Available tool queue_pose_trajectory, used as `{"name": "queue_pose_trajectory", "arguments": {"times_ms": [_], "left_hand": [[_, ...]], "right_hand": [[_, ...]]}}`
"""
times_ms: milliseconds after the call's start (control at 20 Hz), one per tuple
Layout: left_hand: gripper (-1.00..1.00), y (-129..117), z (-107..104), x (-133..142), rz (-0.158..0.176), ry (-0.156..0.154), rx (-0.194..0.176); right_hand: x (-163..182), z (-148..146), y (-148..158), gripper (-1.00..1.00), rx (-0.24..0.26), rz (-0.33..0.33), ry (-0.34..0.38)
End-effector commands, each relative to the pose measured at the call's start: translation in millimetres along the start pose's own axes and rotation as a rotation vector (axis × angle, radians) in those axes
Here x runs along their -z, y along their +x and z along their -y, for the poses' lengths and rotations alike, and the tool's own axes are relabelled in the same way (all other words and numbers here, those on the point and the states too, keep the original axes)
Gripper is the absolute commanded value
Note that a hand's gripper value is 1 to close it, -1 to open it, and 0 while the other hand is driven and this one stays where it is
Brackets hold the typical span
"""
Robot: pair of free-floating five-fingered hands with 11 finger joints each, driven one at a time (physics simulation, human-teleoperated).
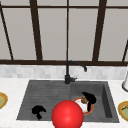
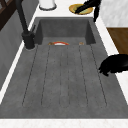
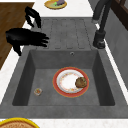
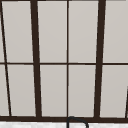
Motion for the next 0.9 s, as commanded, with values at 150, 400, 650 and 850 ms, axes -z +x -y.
{"name": "queue_pose_trajectory", "arguments": {"times_ms": [150, 400, 650, 850], "left_hand": [[0.00, 0, 0, 0, 0.000, 0.000, 0.000], [0.00, 0, 0, 0, 0.000, 0.000, 0.000], [0.00, 0, 0, 0, 0.000, 0.000, 0.000], [0.00, 0, 0, 0, 0.000, 0.000, 0.000]], "right_hand": [[52, 12, -8, -1.00, -0.030, 0.005, -0.081], [94, 19, -11, -1.00, -0.035, 0.003, -0.089], [137, 25, -8, -1.00, -0.030, -0.013, -0.077], [170, 37, -6, -1.00, -0.043, -0.034, -0.077]]}}
